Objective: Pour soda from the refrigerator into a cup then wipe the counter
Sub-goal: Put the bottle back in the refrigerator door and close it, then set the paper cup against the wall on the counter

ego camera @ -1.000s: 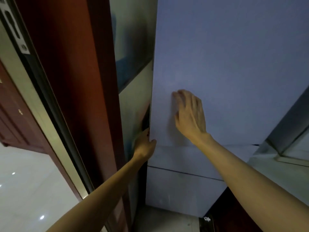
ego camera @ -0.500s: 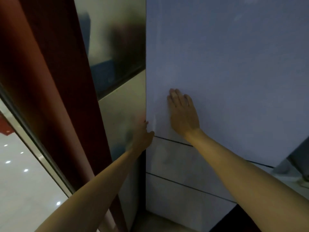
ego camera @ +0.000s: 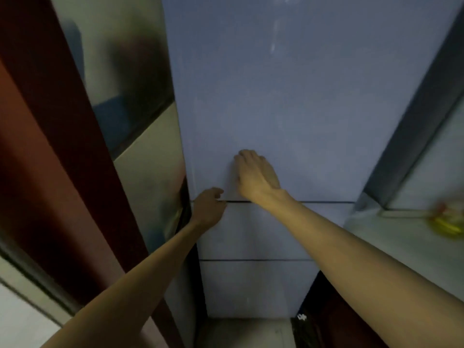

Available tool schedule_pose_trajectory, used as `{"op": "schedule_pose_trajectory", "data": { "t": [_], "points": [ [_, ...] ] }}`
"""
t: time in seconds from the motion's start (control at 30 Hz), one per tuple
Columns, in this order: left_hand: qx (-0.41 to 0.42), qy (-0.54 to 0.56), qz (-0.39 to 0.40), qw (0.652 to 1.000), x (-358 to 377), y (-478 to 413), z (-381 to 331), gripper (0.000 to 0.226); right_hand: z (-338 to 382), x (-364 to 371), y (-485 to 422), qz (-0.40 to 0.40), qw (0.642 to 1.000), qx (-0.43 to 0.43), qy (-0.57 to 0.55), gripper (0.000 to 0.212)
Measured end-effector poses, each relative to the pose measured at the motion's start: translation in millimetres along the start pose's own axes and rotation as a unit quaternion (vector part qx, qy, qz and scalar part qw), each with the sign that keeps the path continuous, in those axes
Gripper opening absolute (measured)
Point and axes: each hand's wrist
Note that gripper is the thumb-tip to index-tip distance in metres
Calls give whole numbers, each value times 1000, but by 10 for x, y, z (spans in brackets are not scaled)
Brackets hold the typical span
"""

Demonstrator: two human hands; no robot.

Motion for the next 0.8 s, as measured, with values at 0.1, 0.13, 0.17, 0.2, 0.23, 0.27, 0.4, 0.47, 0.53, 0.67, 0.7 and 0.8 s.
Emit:
{"op": "schedule_pose_trajectory", "data": {
  "t": [0.1, 0.13, 0.17, 0.2, 0.23, 0.27, 0.4, 0.47, 0.53, 0.67, 0.7, 0.8],
  "points": [
    [76, -21, 50, 996, 98, 168, -70, 33, -108, -62, 559, 23, 995, 98, -7, 37],
    [93, -19, 72, 993, 139, 246, -116, 31, -138, -104, 764, 38, 991, 132, -5, 36],
    [110, -18, 98, 989, 183, 331, -158, 29, -164, -147, 971, 52, 985, 165, 3, 35],
    [134, -23, 126, 983, 235, 439, -216, 29, -179, -212, 1198, 65, 978, 196, 12, 34],
    [163, -33, 149, 975, 284, 553, -277, 28, -191, -280, 1427, 75, 972, 222, 21, 33],
    [194, -42, 166, 966, 340, 678, -343, 28, -201, -353, 1660, 84, 966, 244, 29, 33],
    [314, -60, 242, 916, 634, 1280, -690, 27, -207, -726, 2640, 107, 931, 342, 66, 30],
    [355, -79, 281, 888, 766, 1515, -841, 26, -196, -892, 3023, 106, 917, 377, 76, 30],
    [393, -91, 326, 855, 917, 1847, -1049, 24, -151, -1126, 3477, 111, 895, 421, 94, 31],
    [461, -113, 401, 784, 1195, 2673, -1498, 18, -39, -1630, 4429, 108, 846, 504, 133, 31],
    [480, -116, 411, 766, 1262, 2913, -1605, 18, 2, -1753, 4676, 105, 834, 523, 139, 30],
    [527, -114, 434, 722, 1407, 3676, -1880, 18, 178, -2111, 5423, 93, 801, 573, 150, 26]
  ]
}}
Point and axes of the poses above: each hand's wrist, its own y-axis away from the middle knuckle, its own x-axis out of the palm, z = x × y, and after that the axes turned 7 degrees about -z, right-handed
